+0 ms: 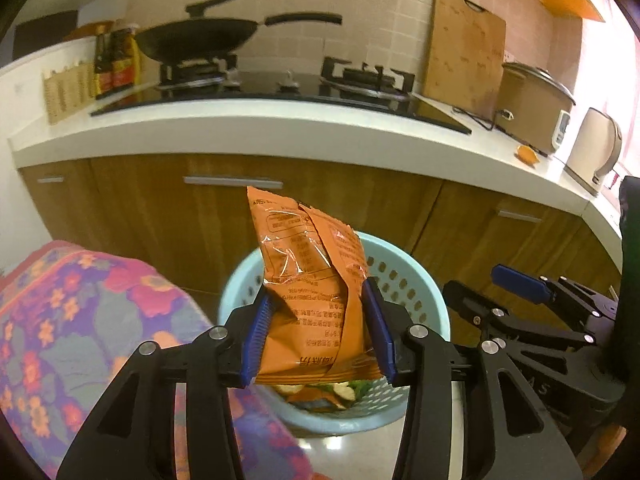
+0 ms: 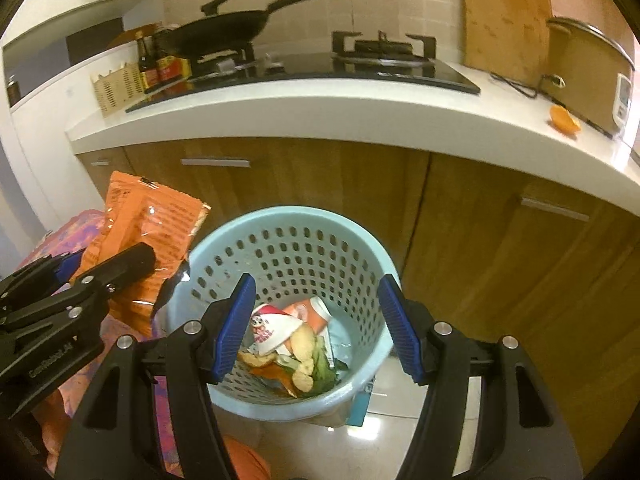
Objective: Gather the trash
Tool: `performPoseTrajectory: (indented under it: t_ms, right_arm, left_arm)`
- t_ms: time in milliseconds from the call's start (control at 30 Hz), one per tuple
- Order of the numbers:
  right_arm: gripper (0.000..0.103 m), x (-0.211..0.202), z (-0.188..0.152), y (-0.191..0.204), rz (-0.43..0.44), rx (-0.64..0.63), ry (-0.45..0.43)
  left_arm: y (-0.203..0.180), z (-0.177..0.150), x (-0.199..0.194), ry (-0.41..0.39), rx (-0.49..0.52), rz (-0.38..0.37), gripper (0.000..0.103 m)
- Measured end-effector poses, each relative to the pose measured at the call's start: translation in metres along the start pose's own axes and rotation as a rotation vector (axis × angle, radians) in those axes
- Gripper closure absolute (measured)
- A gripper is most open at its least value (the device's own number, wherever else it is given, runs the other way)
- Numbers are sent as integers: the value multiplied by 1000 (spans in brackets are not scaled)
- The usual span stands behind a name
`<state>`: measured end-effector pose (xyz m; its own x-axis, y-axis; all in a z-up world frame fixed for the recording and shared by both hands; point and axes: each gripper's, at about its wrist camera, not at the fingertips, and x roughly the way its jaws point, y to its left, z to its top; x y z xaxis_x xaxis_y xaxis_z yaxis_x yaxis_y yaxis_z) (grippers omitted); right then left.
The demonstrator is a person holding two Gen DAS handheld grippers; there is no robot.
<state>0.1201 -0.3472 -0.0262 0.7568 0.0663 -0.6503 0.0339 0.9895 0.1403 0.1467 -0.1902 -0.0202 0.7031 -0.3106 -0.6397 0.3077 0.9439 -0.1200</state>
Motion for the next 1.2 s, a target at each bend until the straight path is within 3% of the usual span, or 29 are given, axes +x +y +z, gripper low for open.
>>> performPoseTrajectory:
  t_ms: [67, 200, 433, 533, 700, 867, 1067, 1200]
  right_arm:
    - [43, 4, -1, -5, -8, 7, 7]
    - [43, 9, -2, -14, -22, 23, 18]
    - [43, 15, 0, -17, -12, 38, 29]
    - [43, 10, 0, -10, -8, 28, 18]
    - [35, -6, 4, 4, 12, 20, -31]
    - [33, -16, 4, 21, 19, 7, -72]
    - [29, -26, -1, 36, -8, -20, -104]
    - [28, -31, -4, 39, -39, -26, -130]
  left_arm:
    - [-2, 3, 14, 18, -1, -3, 59]
    - [1, 6, 32, 50, -22, -15, 43]
    - [15, 2, 25, 40, -43, 5, 39]
    - [20, 0, 8, -1, -40, 38, 38]
    - [22, -6, -28, -112, -3, 163, 22]
    - [33, -12, -56, -189, -24, 269, 21]
    - [43, -10, -77, -250, -63, 282, 20]
    - [38, -13, -78, -261, -24, 336, 18]
